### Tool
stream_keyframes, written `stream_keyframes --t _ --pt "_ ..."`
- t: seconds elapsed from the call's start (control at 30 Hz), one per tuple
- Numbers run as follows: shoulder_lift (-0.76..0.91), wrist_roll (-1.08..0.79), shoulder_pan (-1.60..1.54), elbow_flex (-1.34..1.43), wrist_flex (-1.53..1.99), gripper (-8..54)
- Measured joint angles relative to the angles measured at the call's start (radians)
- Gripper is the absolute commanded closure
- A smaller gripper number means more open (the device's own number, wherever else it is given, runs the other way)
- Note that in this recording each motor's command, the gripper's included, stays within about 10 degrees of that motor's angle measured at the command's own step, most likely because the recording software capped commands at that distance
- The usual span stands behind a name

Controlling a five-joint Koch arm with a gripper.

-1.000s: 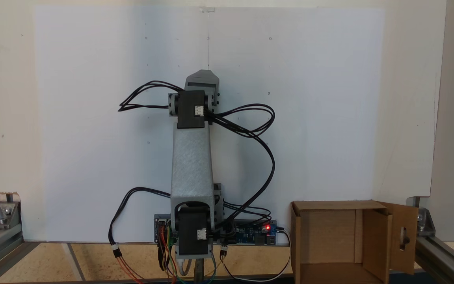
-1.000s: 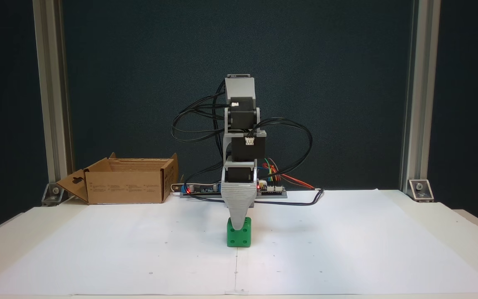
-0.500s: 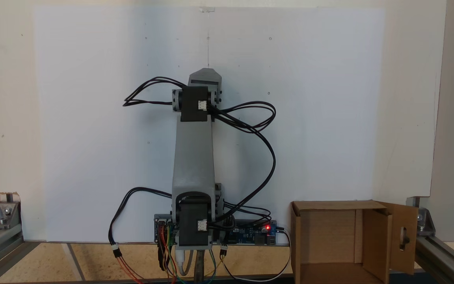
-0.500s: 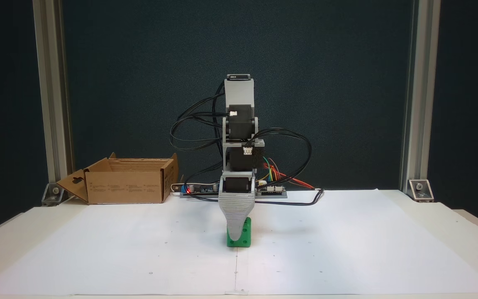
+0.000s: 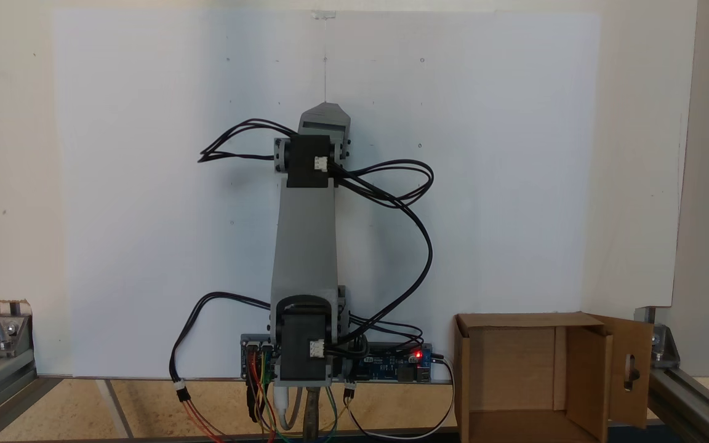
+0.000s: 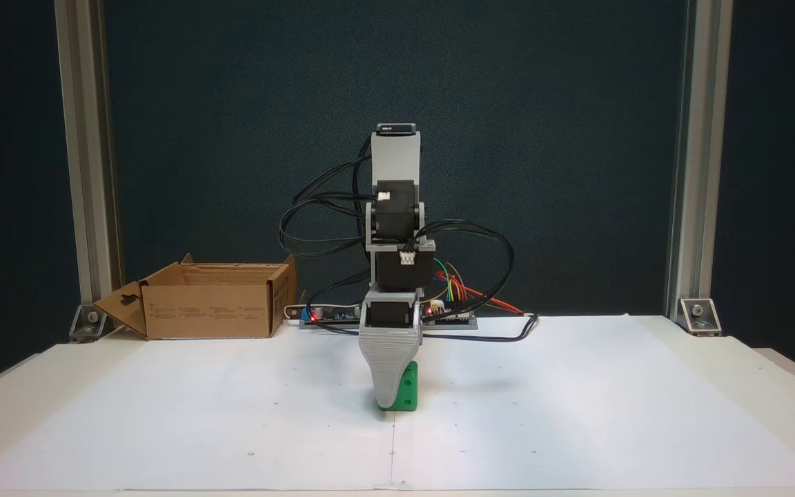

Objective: Grasp a green dice and put it in the bin.

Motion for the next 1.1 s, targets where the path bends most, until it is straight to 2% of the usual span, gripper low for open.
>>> stream_keyframes --t 0.23,0.4,0.5,0.73,0.97,1.1 --pt "-0.005 0.0 0.0 0.0 -0.014 4.3" --pt "-0.018 0.0 0.005 0.002 -0.044 7.6" --pt "-0.018 0.0 0.009 0.002 -0.061 11.5" --pt "-0.018 0.0 0.005 0.005 -0.064 14.1" --pt "-0.026 0.0 0.003 0.005 -0.066 33.8" --pt "-0.026 0.0 0.008 0.005 -0.066 33.9"
